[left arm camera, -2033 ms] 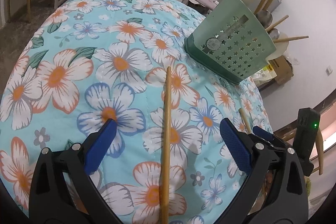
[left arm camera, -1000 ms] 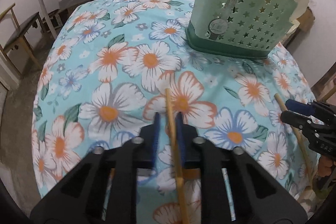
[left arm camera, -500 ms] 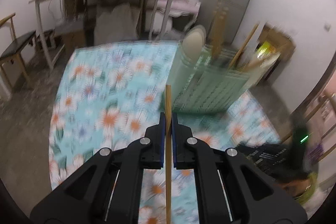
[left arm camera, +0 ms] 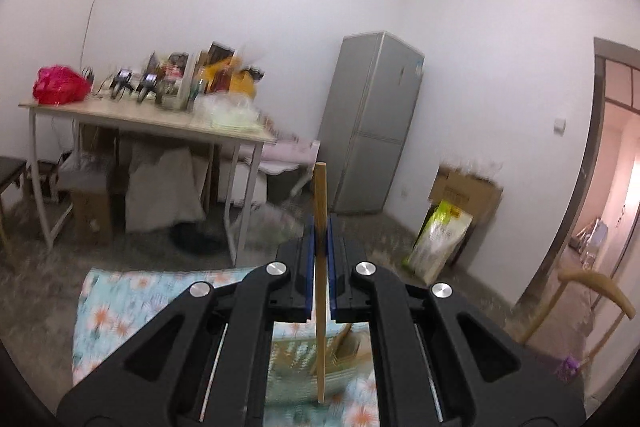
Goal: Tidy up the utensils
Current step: 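Lower the chopstick into the green holder with the left tool and open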
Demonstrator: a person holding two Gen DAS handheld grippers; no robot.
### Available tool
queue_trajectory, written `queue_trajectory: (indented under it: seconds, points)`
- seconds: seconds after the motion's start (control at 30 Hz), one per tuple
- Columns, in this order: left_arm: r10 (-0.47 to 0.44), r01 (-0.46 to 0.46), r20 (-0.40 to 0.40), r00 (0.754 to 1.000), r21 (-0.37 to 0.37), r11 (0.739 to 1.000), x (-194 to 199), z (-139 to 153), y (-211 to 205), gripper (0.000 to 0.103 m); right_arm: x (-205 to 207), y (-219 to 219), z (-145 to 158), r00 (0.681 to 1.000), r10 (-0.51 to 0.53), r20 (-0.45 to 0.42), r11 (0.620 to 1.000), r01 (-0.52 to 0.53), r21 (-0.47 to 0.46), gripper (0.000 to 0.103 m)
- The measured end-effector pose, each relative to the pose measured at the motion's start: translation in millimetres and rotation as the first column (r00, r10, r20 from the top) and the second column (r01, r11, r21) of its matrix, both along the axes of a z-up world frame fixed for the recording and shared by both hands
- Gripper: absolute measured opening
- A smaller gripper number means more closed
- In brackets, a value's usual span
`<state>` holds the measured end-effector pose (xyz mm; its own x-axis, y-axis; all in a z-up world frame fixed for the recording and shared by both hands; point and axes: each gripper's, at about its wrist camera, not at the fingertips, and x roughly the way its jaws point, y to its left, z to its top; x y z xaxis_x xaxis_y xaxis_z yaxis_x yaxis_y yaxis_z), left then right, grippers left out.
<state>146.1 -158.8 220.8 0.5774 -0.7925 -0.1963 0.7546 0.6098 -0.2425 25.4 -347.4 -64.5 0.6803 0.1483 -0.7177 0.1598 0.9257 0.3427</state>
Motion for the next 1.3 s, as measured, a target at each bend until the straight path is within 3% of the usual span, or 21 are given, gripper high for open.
queue_trajectory:
  seconds: [0.2, 0.5, 0.7, 0.93, 1.3]
  points:
    - [0.058, -0.057, 0.056, 0.997, -0.016, 0.998, 14, -3, -38, 0.004, 1, -3, 0, 1.000, -0.003, 0.003, 1.000, 0.003, 0.011, 0.007]
    - [0.142, -0.145, 0.060, 0.988, 0.042, 0.989, 32, -58, -79, 0.004, 0, -12, -1, 1.000, -0.015, 0.001, 1.000, 0.015, 0.027, 0.007]
    - [0.161, -0.165, 0.045, 0.986, 0.087, 0.982, 38, -89, -83, 0.004, 1, -13, -2, 1.000, -0.020, -0.003, 0.999, 0.020, 0.027, 0.007]
    - [0.171, -0.171, 0.003, 0.985, 0.070, 0.983, 35, -97, -62, 0.005, 1, -12, -2, 1.000, -0.021, -0.006, 1.000, 0.022, 0.021, 0.007]
    - [0.152, -0.152, -0.002, 0.988, 0.046, 0.987, -4, -87, -10, 0.037, -6, -2, 10, 0.999, -0.028, 0.015, 1.000, 0.028, -0.010, 0.007]
